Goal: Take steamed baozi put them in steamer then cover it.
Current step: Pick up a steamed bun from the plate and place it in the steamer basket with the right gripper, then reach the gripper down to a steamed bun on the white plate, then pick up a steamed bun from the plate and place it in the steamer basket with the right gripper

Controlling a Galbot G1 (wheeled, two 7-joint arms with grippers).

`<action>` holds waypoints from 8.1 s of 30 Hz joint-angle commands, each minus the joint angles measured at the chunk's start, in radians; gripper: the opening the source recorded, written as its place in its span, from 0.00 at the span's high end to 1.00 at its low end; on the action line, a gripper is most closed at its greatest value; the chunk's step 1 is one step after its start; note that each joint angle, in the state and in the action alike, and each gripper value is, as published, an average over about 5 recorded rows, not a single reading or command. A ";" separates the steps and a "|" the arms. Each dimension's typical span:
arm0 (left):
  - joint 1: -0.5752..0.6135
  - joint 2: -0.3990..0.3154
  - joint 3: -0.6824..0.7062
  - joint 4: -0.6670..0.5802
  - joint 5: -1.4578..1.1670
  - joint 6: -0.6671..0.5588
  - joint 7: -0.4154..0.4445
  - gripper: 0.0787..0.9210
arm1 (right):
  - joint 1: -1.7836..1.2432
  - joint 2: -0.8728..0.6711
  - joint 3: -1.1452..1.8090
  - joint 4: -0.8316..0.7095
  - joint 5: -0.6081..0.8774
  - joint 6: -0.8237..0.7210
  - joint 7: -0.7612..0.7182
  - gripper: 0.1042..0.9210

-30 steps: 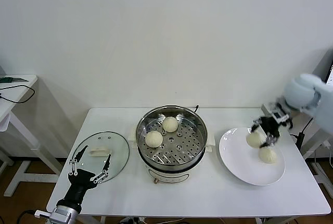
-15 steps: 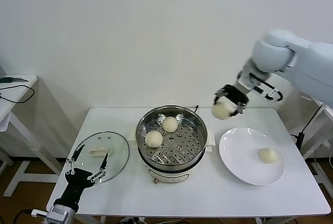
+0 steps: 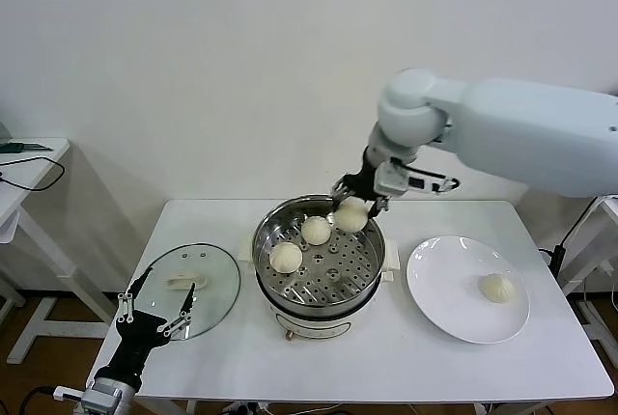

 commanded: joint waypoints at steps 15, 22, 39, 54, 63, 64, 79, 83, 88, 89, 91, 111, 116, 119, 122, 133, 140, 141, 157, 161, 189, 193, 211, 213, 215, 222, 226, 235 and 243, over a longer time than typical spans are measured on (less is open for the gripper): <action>-0.025 0.004 -0.018 0.032 -0.013 0.002 0.006 0.12 | -0.078 0.120 -0.045 0.001 0.013 0.058 0.029 0.29; -0.029 0.004 -0.021 0.035 -0.016 0.004 0.006 0.12 | -0.104 0.143 -0.047 -0.014 0.018 0.051 0.008 0.29; -0.021 0.001 -0.033 0.032 -0.019 0.003 0.007 0.12 | -0.181 0.162 -0.040 -0.031 -0.012 0.023 -0.030 0.29; -0.023 -0.001 -0.030 0.033 -0.018 0.002 0.007 0.12 | -0.197 0.185 -0.023 -0.049 -0.022 -0.003 -0.024 0.28; -0.022 -0.004 -0.023 0.027 -0.015 0.002 0.007 0.12 | -0.113 0.095 -0.010 0.000 0.033 -0.015 -0.030 0.13; -0.020 -0.004 -0.023 0.025 -0.014 0.002 0.006 0.12 | -0.093 0.070 -0.011 0.011 0.048 -0.015 -0.033 0.12; -0.001 -0.004 0.008 -0.014 0.005 0.001 0.000 0.12 | 0.090 -0.503 -0.091 0.093 0.344 -0.386 -0.160 0.12; 0.009 -0.005 0.013 -0.024 0.010 -0.001 -0.002 0.12 | -0.026 -0.620 -0.008 0.048 0.346 -0.541 -0.193 0.12; 0.017 -0.006 0.014 -0.032 0.013 -0.004 -0.002 0.12 | -0.340 -0.717 0.250 -0.020 0.243 -0.634 -0.230 0.12; 0.018 -0.006 0.015 -0.034 0.013 -0.004 -0.003 0.12 | -0.410 -0.726 0.315 -0.034 0.219 -0.642 -0.234 0.12; 0.019 -0.006 0.017 -0.038 0.014 -0.004 -0.003 0.12 | -0.546 -0.732 0.436 -0.065 0.169 -0.648 -0.240 0.12; 0.023 -0.006 0.040 -0.044 0.024 -0.002 -0.012 0.12 | -0.954 -0.469 0.877 -0.478 -0.181 -0.581 -0.225 0.12; 0.019 -0.007 0.036 -0.036 0.024 -0.001 -0.013 0.12 | -0.966 -0.395 0.896 -0.548 -0.233 -0.555 -0.215 0.12; 0.017 -0.008 0.033 -0.030 0.024 -0.001 -0.013 0.12 | -0.971 -0.364 0.906 -0.578 -0.251 -0.545 -0.207 0.12; 0.014 -0.008 0.032 -0.024 0.024 -0.001 -0.012 0.12 | -0.971 -0.341 0.910 -0.603 -0.267 -0.539 -0.204 0.12; 0.001 -0.010 0.034 -0.009 0.023 -0.002 -0.012 0.12 | -0.987 -0.317 0.925 -0.631 -0.291 -0.528 -0.202 0.12; -0.001 -0.011 0.039 -0.003 0.025 -0.004 -0.011 0.12 | -0.994 -0.309 0.938 -0.637 -0.310 -0.522 -0.194 0.12; -0.001 -0.011 0.038 -0.003 0.025 -0.004 -0.011 0.12 | -0.994 -0.309 0.938 -0.637 -0.312 -0.521 -0.194 0.12; -0.001 -0.013 0.041 -0.005 0.025 -0.004 -0.012 0.12 | -1.003 -0.308 0.954 -0.637 -0.329 -0.507 -0.188 0.20; -0.001 -0.013 0.042 -0.006 0.025 -0.004 -0.012 0.12 | -1.002 -0.312 0.954 -0.627 -0.319 -0.509 -0.189 0.21; -0.001 -0.008 0.069 -0.039 0.030 -0.003 -0.019 0.12 | -0.112 -0.605 0.061 -0.072 0.313 -0.764 -0.216 0.24; -0.005 -0.005 0.069 -0.038 0.028 -0.005 -0.016 0.12 | 0.091 -0.548 -0.112 -0.007 0.443 -0.829 -0.200 0.24; -0.039 0.002 0.043 -0.021 0.000 -0.015 0.001 0.12 | 0.298 -0.135 -0.267 0.080 0.836 -1.068 -0.020 0.24; -0.042 0.003 0.034 -0.019 -0.005 -0.014 0.003 0.12 | 0.272 -0.084 -0.251 0.064 0.845 -1.083 -0.006 0.24; -0.044 0.002 0.025 -0.018 -0.011 -0.014 0.005 0.12 | 0.247 -0.041 -0.239 0.047 0.844 -1.094 0.004 0.24; -0.051 0.000 0.002 -0.013 -0.024 -0.011 0.011 0.12 | 0.129 0.053 -0.210 -0.002 0.793 -1.114 0.017 0.24; -0.054 0.001 -0.008 -0.011 -0.031 -0.009 0.013 0.12 | 0.063 0.073 -0.193 -0.030 0.742 -1.115 0.012 0.24; -0.064 0.003 -0.013 0.007 -0.035 -0.007 0.016 0.12 | -0.046 0.112 -0.147 -0.119 0.667 -1.110 0.008 0.24; -0.071 0.006 -0.026 0.018 -0.043 -0.005 0.019 0.12 | -0.088 0.128 -0.125 -0.187 0.622 -1.100 -0.005 0.24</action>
